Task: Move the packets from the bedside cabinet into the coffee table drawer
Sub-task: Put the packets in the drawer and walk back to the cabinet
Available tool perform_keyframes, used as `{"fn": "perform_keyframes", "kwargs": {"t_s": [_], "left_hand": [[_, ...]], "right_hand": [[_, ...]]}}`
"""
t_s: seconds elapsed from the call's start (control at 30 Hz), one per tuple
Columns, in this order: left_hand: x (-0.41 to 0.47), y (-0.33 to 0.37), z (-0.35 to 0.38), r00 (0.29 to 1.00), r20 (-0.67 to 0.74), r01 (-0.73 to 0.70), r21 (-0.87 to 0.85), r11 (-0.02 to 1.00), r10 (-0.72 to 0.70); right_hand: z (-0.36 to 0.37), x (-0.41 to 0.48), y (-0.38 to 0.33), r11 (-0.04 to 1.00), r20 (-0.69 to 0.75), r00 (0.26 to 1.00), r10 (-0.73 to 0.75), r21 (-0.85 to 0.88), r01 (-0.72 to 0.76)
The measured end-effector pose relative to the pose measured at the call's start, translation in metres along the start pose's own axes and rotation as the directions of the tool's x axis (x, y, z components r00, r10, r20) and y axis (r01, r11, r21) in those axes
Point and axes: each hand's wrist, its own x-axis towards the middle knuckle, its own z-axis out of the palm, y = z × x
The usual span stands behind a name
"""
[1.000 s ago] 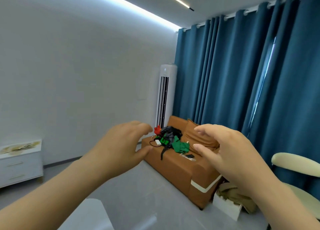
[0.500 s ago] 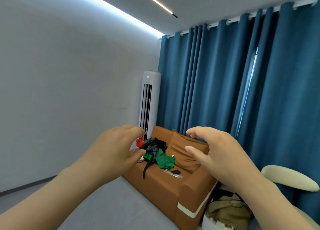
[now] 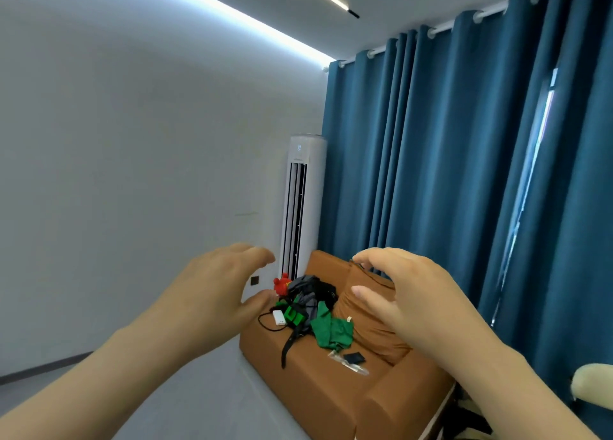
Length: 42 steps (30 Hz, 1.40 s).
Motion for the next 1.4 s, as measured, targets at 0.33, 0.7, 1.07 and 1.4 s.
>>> {"fn": "perform_keyframes", "kwargs": {"t_s": [0.33, 0.7, 1.07, 1.4], "left_hand": [[0.060, -0.067, 0.076, 0.988, 0.011, 0.153, 0.116, 0.981, -0.155], [0.123, -0.224, 0.130, 0.961, 0.003, 0.269, 0.198, 0.943, -0.275], [0.180, -0.356, 0.205, 0.926, 0.048, 0.350, 0.266, 0.898, -0.375], [0.236, -0.459, 0.276, 0.830, 0.037, 0.510, 0.356, 0.783, -0.557]], "right_hand": [[0.106, 0.117, 0.043, 0.980, 0.076, 0.982, -0.171, 0.119, 0.161], [0.231, 0.283, 0.008, 0.937, 0.076, 0.955, -0.286, 0.228, 0.263], [0.360, 0.420, -0.005, 0.893, 0.117, 0.922, -0.370, 0.317, 0.318], [0.479, 0.566, -0.011, 0.781, 0.097, 0.842, -0.530, 0.441, 0.441]]}}
